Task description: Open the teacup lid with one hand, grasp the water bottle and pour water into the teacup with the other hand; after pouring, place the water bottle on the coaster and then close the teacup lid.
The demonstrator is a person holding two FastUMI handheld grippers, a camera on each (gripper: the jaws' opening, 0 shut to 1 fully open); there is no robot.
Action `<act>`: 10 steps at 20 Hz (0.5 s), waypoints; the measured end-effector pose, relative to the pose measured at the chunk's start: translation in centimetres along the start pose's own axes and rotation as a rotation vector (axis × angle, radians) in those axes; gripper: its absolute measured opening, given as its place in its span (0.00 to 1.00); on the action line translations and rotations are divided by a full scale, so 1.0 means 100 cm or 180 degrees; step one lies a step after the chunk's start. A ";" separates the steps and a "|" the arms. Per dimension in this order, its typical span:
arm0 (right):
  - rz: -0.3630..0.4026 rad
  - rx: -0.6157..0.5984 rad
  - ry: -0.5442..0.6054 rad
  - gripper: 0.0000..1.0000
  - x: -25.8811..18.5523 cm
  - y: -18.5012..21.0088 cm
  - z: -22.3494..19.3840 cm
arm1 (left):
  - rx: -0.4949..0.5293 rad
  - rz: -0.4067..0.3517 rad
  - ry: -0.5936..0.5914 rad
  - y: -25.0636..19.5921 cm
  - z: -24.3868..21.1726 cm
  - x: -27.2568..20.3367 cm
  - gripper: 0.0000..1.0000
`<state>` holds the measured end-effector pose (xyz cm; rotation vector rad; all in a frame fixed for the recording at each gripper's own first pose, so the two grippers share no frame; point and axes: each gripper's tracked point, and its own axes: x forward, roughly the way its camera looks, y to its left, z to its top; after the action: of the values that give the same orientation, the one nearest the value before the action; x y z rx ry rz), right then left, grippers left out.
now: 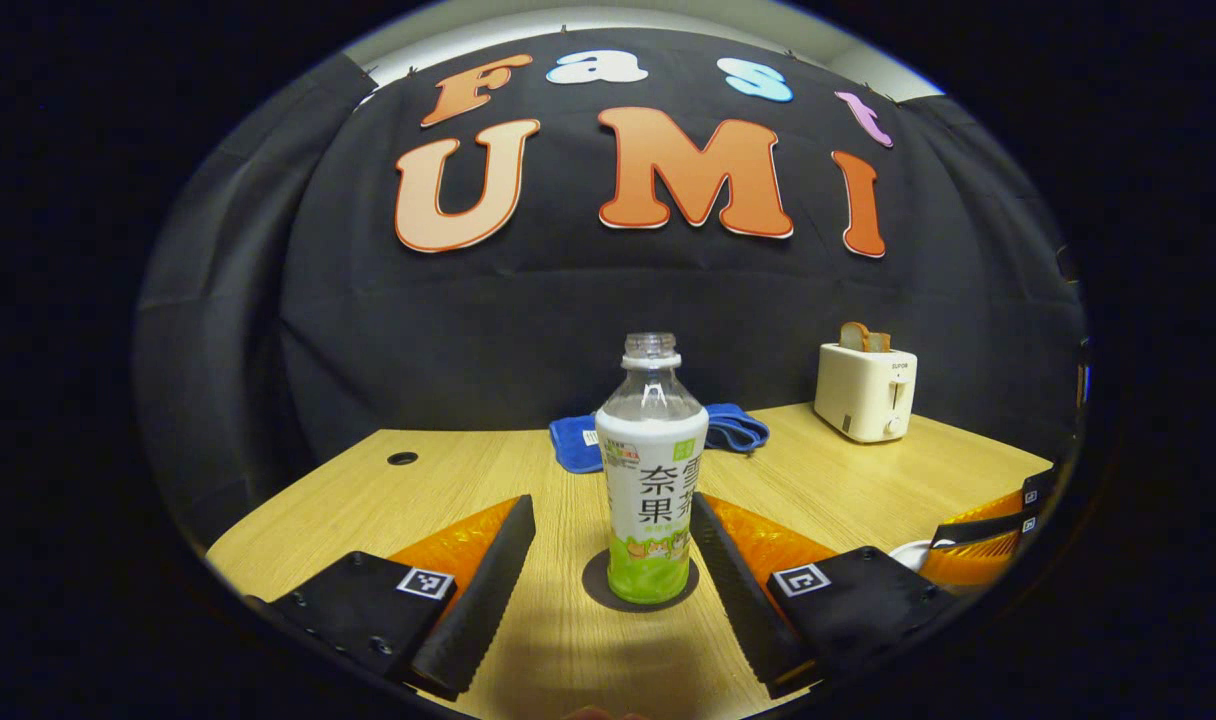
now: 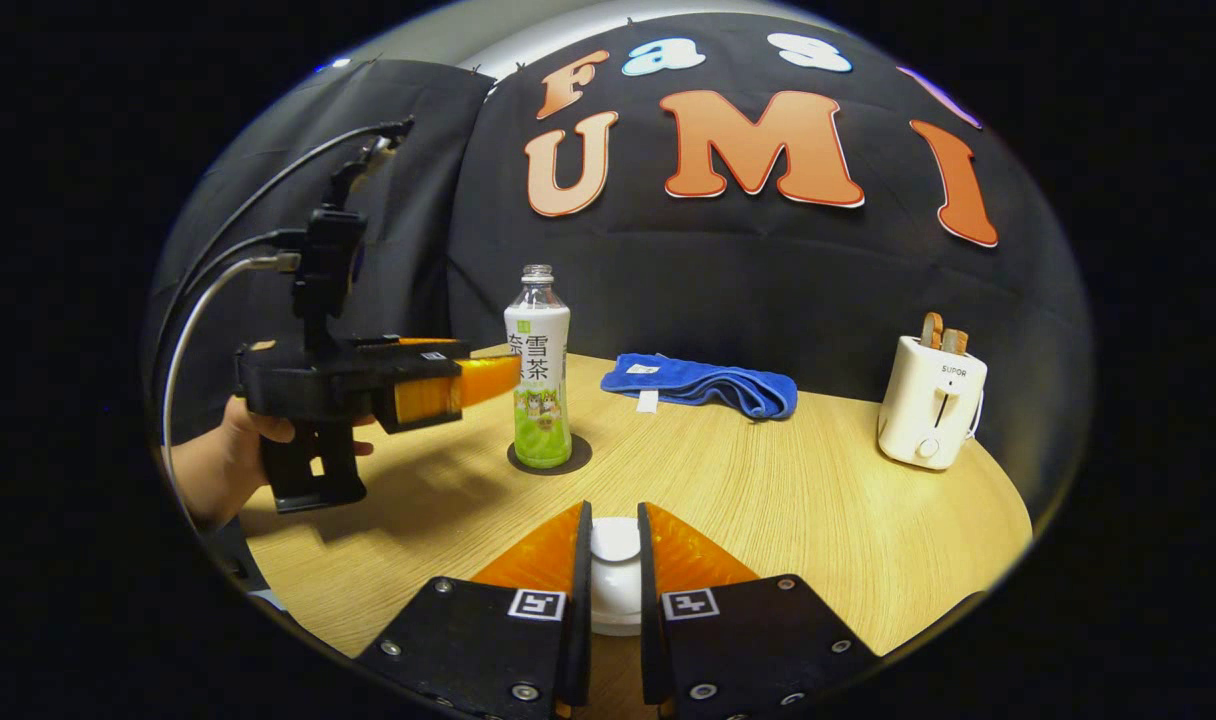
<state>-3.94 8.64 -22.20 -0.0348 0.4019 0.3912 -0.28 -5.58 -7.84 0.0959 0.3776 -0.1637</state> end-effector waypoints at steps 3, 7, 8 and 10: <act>-0.0018 0.0052 0.0068 0.26 0.000 -0.002 -0.002 | 0.0031 0.0012 -0.0144 0.000 0.019 -0.007 0.99; -0.0119 -0.0114 -0.0198 0.40 -0.009 -0.006 0.027 | 0.0034 0.0011 -0.0304 -0.001 0.041 -0.017 0.99; -0.0140 -0.0134 -0.0287 0.44 -0.012 -0.007 0.038 | 0.0009 0.0014 -0.0328 0.000 0.047 -0.019 0.99; -0.0200 -0.0148 -0.0463 0.54 -0.015 -0.011 0.058 | -0.0066 0.0023 -0.0374 0.004 0.062 -0.025 0.99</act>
<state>-2.68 7.73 -16.32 -0.0639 0.2474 0.3386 -0.33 -5.59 -1.16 0.0668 0.2616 -0.1574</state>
